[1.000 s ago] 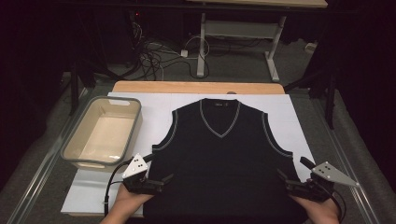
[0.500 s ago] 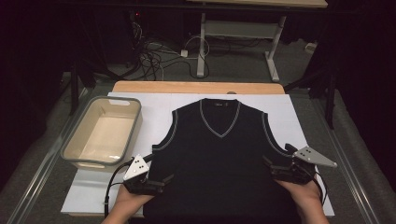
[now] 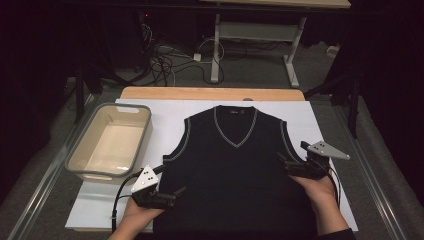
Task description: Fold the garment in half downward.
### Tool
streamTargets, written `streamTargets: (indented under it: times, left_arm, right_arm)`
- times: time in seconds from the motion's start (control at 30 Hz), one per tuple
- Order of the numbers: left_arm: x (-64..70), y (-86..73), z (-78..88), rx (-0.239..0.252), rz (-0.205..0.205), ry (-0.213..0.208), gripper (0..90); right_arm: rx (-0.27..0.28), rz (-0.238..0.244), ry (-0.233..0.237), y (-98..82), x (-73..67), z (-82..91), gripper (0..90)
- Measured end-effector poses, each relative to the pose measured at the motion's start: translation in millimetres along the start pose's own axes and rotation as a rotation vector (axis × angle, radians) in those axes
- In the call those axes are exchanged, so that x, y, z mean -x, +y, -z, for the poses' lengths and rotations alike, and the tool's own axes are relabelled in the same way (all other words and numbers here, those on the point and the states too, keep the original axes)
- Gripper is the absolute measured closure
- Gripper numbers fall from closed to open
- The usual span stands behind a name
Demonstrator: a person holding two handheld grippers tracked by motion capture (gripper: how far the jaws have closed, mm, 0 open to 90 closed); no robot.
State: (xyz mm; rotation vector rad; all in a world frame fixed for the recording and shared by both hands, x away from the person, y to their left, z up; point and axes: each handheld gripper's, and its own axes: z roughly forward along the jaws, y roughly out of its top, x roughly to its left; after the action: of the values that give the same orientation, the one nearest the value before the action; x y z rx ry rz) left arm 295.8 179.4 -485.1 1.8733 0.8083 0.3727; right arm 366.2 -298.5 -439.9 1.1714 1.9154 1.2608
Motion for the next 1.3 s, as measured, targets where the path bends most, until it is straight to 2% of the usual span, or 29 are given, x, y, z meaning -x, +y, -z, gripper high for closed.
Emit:
streamTargets:
  times: [0.13,0.2,0.3,0.37,0.47,0.53,0.63,0.7,0.73,0.77,0.93,1.07,1.13,1.17,1.23,1.3]
  left_arm:
    - [0.7,1.2,-1.7,-0.02,-0.009,0.0,0.0]
    - [0.8,1.2,-1.6,-0.02,-0.011,-0.001,0.0]
    - [-1.6,2.4,-2.1,-0.023,0.02,-0.003,0.0]
    - [-3.3,5.6,-4.1,-0.029,0.031,0.016,0.0]
    - [-5.9,19.5,-12.4,-0.046,0.038,0.026,0.0]
    - [-5.0,35.2,-21.6,-0.057,0.023,0.019,0.0]
    - [-9.1,60.4,-41.3,-0.063,0.013,0.035,0.0]
    - [-18.9,73.6,-57.9,-0.082,0.017,0.04,1.1]
    - [-25.5,78.7,-66.6,-0.102,0.024,0.055,2.5]
    - [-32.3,82.8,-75.1,-0.119,0.043,0.059,2.8]
    - [-62.2,92.5,-107.0,-0.202,0.092,0.125,12.8]
    - [-84.9,94.0,-125.9,-0.278,0.153,0.182,16.0]
    - [-93.4,93.4,-132.4,-0.307,0.181,0.228,18.1]
    - [-97.3,93.0,-134.8,-0.313,0.206,0.236,19.1]
    - [-102.1,93.3,-138.3,-0.333,0.251,0.267,21.7]
    - [-103.6,94.2,-144.0,-0.379,0.265,0.269,24.2]
  right_arm:
    - [0.0,-0.024,-0.024,3.6,12.6,-13.3,4.3]
    - [-0.031,-0.045,-0.036,4.4,18.0,-22.2,10.5]
    - [-0.074,-0.072,-0.053,7.2,26.0,-38.0,18.0]
    - [-0.102,-0.077,-0.064,10.8,31.4,-48.0,22.5]
    - [-0.134,-0.069,-0.071,15.5,38.5,-60.2,29.9]
    - [-0.147,-0.075,-0.076,15.9,41.8,-67.4,34.1]
    - [-0.185,-0.08,-0.085,14.1,46.6,-79.0,38.3]
    - [-0.224,-0.071,-0.112,13.5,48.7,-85.6,43.3]
    - [-0.241,-0.071,-0.116,13.8,49.9,-88.4,45.5]
    - [-0.251,-0.071,-0.114,14.2,50.4,-91.1,46.9]
    - [-0.299,-0.045,-0.139,16.3,51.4,-102.3,49.9]
    - [-0.323,-0.072,-0.154,15.3,54.9,-104.0,48.3]
    - [-0.325,-0.069,-0.154,14.9,54.4,-103.8,47.9]
    - [-0.335,-0.06,-0.154,14.3,54.1,-104.5,47.9]
    - [-0.356,-0.043,-0.159,13.8,51.8,-105.8,47.8]
    - [-0.357,-0.042,-0.158,13.6,52.0,-106.2,48.1]
